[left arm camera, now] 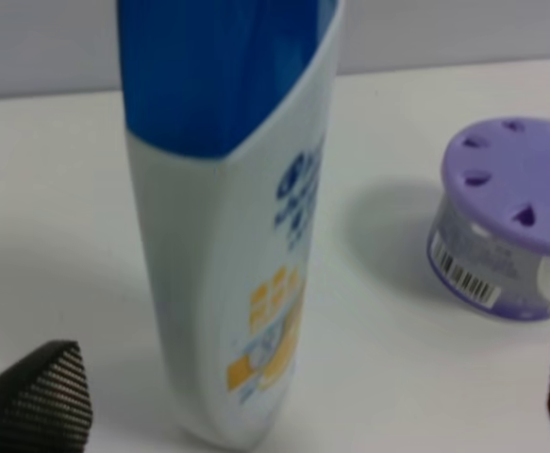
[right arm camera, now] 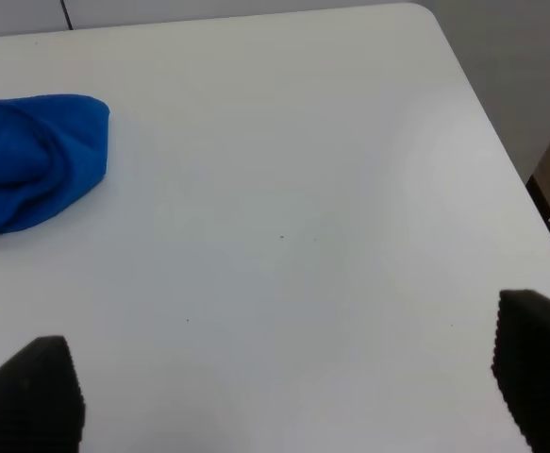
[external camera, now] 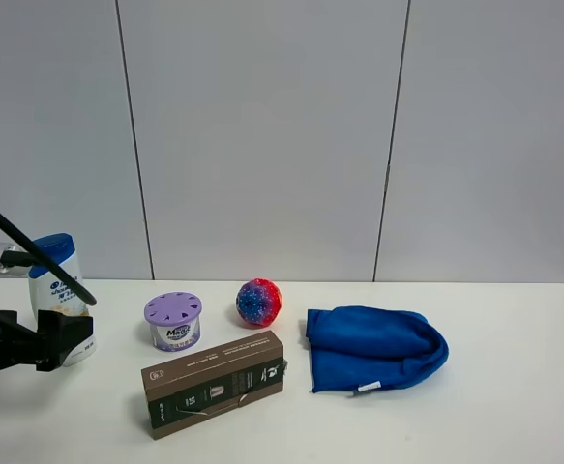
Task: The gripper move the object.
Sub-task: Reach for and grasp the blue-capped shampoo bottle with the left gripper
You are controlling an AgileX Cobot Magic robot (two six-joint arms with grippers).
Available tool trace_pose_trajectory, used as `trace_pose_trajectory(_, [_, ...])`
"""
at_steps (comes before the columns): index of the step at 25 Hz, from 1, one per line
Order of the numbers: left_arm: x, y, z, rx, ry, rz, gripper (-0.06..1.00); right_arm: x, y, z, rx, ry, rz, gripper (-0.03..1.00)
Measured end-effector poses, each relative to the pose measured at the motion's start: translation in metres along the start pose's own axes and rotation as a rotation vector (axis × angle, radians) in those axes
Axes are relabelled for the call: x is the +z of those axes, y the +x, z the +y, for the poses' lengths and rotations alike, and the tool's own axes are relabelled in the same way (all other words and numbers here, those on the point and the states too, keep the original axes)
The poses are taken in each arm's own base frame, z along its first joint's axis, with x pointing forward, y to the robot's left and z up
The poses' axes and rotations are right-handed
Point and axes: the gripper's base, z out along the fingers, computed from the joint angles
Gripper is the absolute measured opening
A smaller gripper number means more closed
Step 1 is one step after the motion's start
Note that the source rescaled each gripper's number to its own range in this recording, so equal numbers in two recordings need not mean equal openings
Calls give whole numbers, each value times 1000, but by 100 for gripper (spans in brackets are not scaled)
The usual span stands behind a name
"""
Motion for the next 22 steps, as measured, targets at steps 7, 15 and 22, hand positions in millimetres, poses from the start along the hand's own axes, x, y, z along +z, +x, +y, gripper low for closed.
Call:
trace_pose_trajectory(7, [12,6,3,-5,-5,16,100,0,0,0,0,0,0,100])
trace_pose_trajectory(15, [13,7,5,3,-19,15,100,0,0,0,0,0,0,100])
trace_pose_trajectory(22, [27,-5,7,22,-16,-42,100,0,0,0,0,0,0,100])
